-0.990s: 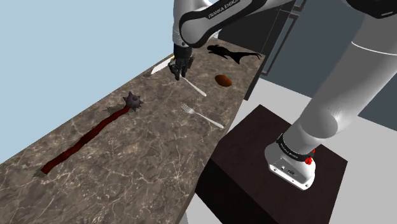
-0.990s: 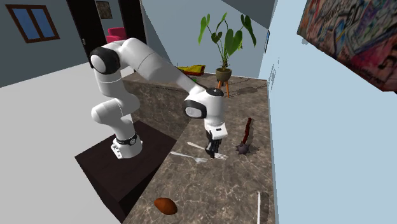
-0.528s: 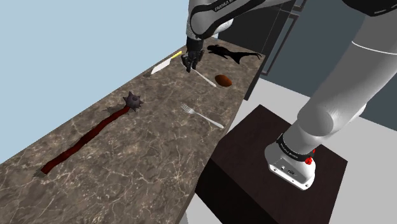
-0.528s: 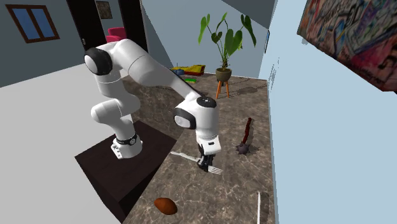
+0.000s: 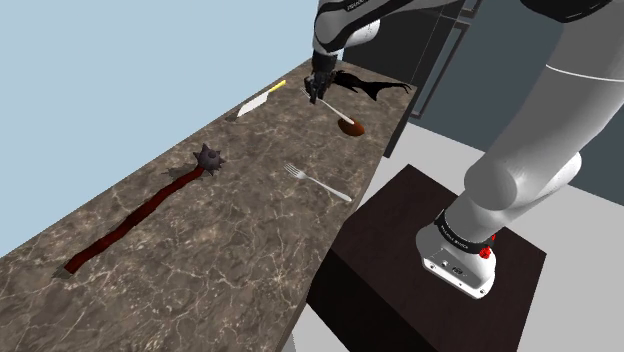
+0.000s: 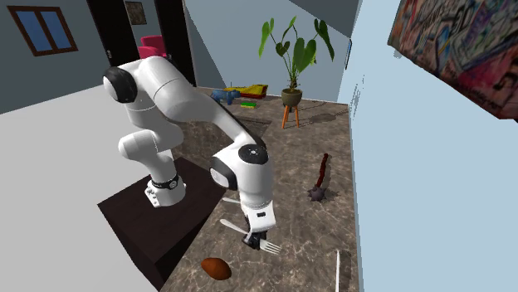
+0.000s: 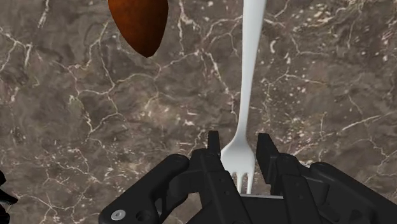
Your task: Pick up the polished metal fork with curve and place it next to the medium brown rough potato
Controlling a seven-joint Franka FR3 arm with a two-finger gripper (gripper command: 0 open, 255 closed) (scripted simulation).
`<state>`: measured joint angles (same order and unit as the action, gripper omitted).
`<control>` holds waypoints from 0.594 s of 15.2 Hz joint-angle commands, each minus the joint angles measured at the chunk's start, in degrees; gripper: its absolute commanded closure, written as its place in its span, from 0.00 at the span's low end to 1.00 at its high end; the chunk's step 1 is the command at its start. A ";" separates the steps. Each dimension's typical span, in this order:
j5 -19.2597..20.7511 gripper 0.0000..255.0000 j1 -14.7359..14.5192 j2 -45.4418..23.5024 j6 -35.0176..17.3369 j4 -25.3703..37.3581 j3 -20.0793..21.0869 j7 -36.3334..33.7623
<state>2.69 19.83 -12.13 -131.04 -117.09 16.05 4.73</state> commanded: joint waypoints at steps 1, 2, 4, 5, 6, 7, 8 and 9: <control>0.28 1.00 0.22 -0.86 -1.29 -0.46 -0.26 0.36; 0.46 1.00 0.17 -1.31 -1.97 -0.70 -0.31 0.25; 0.83 1.00 0.07 -2.24 -3.31 -1.15 -0.43 0.03; 1.02 1.00 0.02 -2.72 -3.98 -1.35 -0.50 -0.09; 1.22 1.00 -0.04 -3.21 -4.65 -1.55 -0.57 -0.21; 1.42 1.00 -0.10 -3.71 -5.31 -1.73 -0.65 -0.34; 1.62 1.00 -0.17 -4.22 -5.97 -1.89 -0.73 -0.46; 1.83 1.00 -0.23 -4.74 -6.62 -2.05 -0.82 -0.59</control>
<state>4.29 19.65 -16.25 -137.01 -119.12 15.34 4.24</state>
